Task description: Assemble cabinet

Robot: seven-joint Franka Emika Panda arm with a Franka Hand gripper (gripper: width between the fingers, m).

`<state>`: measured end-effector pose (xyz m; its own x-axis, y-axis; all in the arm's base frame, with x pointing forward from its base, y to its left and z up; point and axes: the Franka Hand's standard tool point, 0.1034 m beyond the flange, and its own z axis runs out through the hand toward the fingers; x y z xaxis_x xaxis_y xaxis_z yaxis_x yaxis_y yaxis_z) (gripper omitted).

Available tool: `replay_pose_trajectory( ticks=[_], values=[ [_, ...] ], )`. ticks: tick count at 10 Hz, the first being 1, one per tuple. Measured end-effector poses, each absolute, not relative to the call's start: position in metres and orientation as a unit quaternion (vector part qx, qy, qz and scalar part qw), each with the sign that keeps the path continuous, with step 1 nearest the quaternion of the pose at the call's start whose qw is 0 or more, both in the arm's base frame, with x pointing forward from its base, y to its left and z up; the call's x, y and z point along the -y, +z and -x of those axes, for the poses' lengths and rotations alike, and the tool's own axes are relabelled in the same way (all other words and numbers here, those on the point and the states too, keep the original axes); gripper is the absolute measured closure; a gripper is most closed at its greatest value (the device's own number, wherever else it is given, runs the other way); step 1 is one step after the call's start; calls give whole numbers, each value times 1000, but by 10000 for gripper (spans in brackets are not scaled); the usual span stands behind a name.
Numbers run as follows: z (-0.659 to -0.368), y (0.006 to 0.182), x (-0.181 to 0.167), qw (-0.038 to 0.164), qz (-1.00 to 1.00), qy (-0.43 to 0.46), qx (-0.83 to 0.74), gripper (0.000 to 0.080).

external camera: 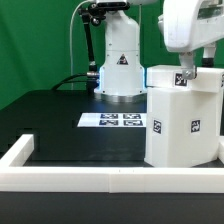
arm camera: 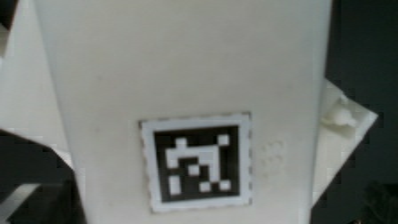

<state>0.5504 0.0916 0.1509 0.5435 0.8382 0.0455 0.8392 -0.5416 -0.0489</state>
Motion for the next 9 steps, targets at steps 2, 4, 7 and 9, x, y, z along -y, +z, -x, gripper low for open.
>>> replay_pose_trajectory(
  ticks=[2, 4, 7, 9],
  values=[
    [-549, 149, -91, 33, 879, -6, 476, 25],
    [-549, 149, -90, 33, 880, -6, 474, 237],
    [-549, 149, -89, 33, 892, -5, 450, 237],
    [-549, 150, -89, 35, 948, -1, 315, 236]
  ],
)
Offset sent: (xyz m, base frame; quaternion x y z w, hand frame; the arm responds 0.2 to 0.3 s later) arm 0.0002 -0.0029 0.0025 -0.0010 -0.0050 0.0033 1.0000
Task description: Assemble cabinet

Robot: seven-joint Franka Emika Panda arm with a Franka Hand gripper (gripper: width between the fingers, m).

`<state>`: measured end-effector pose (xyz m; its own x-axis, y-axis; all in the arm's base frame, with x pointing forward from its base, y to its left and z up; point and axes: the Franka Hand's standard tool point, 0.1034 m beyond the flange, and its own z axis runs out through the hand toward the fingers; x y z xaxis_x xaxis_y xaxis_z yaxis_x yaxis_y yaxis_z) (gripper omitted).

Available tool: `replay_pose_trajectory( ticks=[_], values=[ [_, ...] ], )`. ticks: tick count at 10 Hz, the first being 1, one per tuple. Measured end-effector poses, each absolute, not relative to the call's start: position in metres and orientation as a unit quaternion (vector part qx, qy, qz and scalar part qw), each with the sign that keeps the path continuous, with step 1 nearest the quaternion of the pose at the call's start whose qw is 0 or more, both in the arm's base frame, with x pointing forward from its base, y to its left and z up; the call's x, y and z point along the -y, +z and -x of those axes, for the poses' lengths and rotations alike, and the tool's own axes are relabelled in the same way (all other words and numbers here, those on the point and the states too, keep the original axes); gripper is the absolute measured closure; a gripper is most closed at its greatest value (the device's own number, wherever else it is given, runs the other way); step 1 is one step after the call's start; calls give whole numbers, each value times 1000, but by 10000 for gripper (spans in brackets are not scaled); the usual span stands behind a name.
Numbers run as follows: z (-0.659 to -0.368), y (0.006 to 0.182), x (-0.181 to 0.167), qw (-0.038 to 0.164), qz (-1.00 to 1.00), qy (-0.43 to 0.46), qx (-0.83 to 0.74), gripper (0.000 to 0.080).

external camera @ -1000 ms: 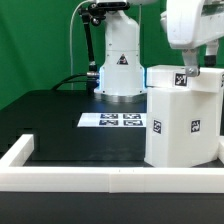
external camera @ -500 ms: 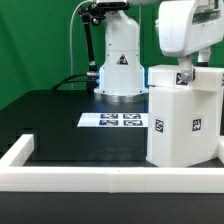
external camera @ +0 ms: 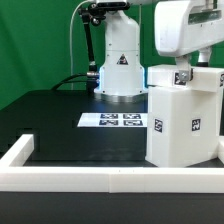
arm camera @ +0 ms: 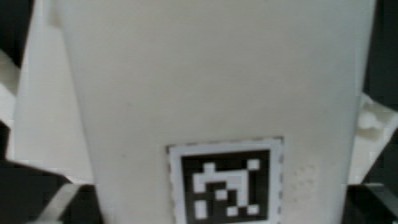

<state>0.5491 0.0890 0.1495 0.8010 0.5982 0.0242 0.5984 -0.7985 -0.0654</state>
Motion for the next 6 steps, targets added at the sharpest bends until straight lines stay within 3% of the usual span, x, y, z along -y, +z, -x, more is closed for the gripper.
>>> replay_pose_trajectory(
  ticks=[6],
  values=[
    [-550, 151, -90, 34, 999, 9, -7, 235]
  ],
)
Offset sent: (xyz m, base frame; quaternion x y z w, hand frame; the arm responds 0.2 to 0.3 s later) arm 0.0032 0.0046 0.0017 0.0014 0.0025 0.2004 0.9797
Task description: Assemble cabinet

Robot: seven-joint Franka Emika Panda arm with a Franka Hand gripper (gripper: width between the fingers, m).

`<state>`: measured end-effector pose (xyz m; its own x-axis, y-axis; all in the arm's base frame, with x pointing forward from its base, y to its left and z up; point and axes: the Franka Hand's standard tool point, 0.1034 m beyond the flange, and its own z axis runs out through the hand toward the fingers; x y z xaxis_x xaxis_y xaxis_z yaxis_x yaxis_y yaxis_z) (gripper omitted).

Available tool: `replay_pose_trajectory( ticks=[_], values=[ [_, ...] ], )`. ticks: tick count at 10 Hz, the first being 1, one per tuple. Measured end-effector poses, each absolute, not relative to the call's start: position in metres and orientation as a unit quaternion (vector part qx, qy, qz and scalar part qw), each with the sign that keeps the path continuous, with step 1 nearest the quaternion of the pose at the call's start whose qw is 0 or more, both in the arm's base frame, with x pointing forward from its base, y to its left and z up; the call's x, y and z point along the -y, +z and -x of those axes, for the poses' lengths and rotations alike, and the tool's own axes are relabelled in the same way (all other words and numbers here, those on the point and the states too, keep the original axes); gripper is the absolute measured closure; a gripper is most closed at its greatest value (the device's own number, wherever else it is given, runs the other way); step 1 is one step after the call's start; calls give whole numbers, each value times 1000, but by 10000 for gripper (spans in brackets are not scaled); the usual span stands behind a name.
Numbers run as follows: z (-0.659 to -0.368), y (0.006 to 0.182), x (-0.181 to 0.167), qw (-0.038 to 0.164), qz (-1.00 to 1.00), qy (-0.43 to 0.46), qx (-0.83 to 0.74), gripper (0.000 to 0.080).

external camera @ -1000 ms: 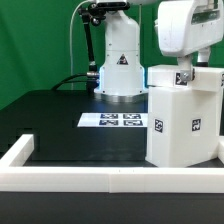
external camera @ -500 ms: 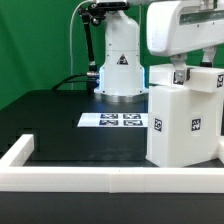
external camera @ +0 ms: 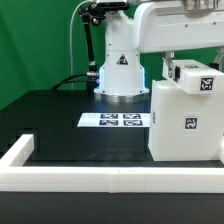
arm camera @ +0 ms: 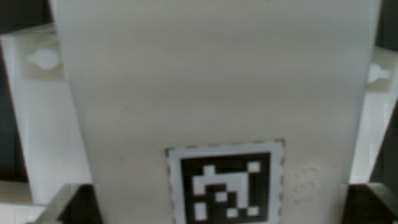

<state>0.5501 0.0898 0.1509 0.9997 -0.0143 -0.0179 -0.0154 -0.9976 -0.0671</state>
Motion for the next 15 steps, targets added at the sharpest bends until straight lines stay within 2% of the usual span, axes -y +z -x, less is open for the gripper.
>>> replay_pose_trajectory(
  ticks=[9, 15],
  values=[
    [-551, 152, -78, 28, 914, 20, -404, 235],
    [-550, 154, -77, 18, 698, 27, -715, 235]
  ],
)
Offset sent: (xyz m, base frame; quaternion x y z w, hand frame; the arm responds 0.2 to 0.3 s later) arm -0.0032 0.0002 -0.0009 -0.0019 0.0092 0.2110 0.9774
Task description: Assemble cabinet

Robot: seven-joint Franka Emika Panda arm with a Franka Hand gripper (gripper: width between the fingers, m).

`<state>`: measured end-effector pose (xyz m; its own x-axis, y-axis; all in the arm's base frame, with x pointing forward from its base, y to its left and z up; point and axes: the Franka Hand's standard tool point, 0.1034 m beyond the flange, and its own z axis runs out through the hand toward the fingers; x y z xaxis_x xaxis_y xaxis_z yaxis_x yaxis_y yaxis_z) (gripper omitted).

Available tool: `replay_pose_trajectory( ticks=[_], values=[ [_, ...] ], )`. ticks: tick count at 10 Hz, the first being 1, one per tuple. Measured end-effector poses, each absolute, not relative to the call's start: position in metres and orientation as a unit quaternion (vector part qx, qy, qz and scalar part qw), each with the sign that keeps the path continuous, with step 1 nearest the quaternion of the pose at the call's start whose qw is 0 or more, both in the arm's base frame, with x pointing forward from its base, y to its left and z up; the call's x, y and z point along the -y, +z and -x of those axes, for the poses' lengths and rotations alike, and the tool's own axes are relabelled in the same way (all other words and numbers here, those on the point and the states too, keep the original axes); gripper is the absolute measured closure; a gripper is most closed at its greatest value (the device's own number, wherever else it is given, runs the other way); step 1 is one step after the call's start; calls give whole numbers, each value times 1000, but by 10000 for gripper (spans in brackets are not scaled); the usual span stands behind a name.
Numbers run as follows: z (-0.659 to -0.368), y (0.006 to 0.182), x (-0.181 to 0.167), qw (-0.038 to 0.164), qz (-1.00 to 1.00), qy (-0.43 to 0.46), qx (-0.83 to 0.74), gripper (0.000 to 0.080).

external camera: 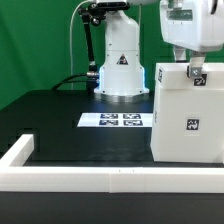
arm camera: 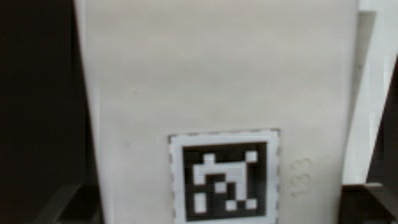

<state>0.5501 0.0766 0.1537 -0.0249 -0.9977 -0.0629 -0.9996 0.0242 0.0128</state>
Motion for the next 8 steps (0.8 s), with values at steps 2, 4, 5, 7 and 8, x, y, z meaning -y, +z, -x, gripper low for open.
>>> replay_pose_trajectory(
  ticks=[2, 4, 5, 7, 8],
  values=[
    [-552, 156, -74, 21, 603, 32, -797, 235],
    [-552, 156, -77, 25, 597, 38, -801, 235],
    [-551, 154, -79, 26, 607, 40, -793, 123],
    [-550, 153, -82, 28, 609, 44, -791, 3],
    [-550, 153, -83, 28, 611, 45, -790, 2]
  ],
)
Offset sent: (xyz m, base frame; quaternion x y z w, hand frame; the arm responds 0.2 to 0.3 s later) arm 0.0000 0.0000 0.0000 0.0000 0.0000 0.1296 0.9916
